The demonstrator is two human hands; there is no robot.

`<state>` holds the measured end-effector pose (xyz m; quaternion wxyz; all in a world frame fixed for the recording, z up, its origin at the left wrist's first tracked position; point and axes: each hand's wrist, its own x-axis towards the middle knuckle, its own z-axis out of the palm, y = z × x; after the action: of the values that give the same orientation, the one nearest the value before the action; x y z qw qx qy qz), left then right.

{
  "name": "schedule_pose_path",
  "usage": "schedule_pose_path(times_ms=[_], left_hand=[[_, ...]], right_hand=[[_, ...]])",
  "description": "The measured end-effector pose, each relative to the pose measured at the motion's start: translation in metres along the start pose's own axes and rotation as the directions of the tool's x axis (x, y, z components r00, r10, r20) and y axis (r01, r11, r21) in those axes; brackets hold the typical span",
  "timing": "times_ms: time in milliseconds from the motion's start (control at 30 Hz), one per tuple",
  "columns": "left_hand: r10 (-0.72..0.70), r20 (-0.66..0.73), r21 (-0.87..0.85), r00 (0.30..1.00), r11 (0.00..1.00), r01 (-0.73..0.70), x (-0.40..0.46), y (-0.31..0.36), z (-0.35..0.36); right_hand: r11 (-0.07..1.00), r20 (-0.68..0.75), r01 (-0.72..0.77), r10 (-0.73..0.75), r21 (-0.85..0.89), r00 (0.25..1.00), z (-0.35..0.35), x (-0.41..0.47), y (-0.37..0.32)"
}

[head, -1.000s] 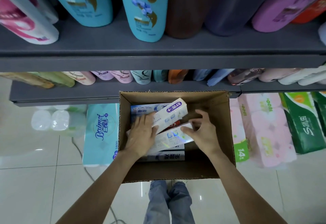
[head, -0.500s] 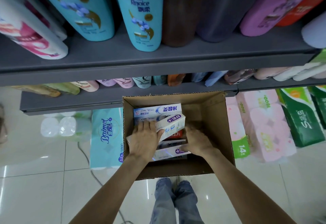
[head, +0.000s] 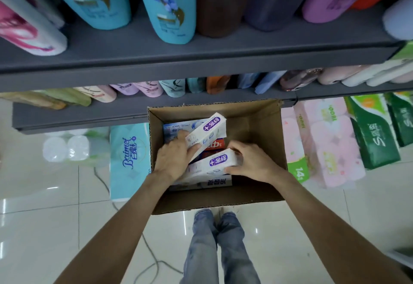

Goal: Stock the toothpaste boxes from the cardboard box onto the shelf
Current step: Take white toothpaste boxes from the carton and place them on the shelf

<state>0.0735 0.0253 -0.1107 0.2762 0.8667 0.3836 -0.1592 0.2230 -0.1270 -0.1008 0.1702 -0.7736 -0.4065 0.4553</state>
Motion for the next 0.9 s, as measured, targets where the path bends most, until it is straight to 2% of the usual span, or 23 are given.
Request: schedule_pose_path(times_ms=[133,200,300,367,433,533,600,667,733,800,900], left_hand=[[0.062,0.052,-0.227,0.997,0.973,-0.049,-0.016,0.006,-0.024],[0.074,0.055,-0.323,0.996,0.945,-0.053,-0.031,0.013,-0.039],[0.095,0.031,-0.477,0.995,0.876,-0.069,-0.056,0.026,-0.061],[0.101,0.003,-0.587,0.995,0.805,-0.08,-0.072,0.036,-0.078],[0.117,-0.005,-0.664,0.993,0.742,-0.091,-0.087,0.049,-0.098],[0.189,-0.073,-0.686,0.979,0.703,-0.187,-0.107,0.07,-0.129],[0.267,-0.123,-0.671,0.956,0.687,-0.278,-0.12,0.085,-0.15],[0.36,-0.148,-0.567,0.921,0.732,-0.377,-0.132,0.103,-0.171],[0.458,-0.173,-0.306,0.872,0.816,-0.49,-0.143,0.126,-0.193],[0.54,-0.249,-0.052,0.804,0.821,-0.568,-0.151,0.154,-0.213],[0.61,-0.384,0.097,0.693,0.773,-0.627,-0.158,0.203,-0.238]], right_hand=[[0.98,-0.306,-0.027,0.087,0.195,0.948,-0.034,-0.049,-0.021],[0.92,-0.42,-0.003,0.182,0.392,0.889,-0.053,-0.073,-0.032],[0.736,-0.504,0.132,0.31,0.664,0.806,-0.077,-0.111,-0.05],[0.635,-0.559,0.253,0.341,0.73,0.756,-0.089,-0.135,-0.067],[0.49,-0.6,0.408,0.341,0.77,0.724,-0.099,-0.155,-0.08],[0.367,-0.635,0.523,0.343,0.769,0.693,-0.117,-0.177,-0.091],[0.383,-0.684,0.57,0.323,0.727,0.655,-0.133,-0.194,-0.101],[0.401,-0.718,0.598,0.314,0.694,0.621,-0.154,-0.213,-0.115],[0.389,-0.729,0.618,0.315,0.683,0.607,-0.176,-0.233,-0.129],[0.444,-0.764,0.627,0.281,0.64,0.581,-0.193,-0.252,-0.139],[0.583,-0.813,0.612,0.154,0.533,0.561,-0.218,-0.262,-0.137]])
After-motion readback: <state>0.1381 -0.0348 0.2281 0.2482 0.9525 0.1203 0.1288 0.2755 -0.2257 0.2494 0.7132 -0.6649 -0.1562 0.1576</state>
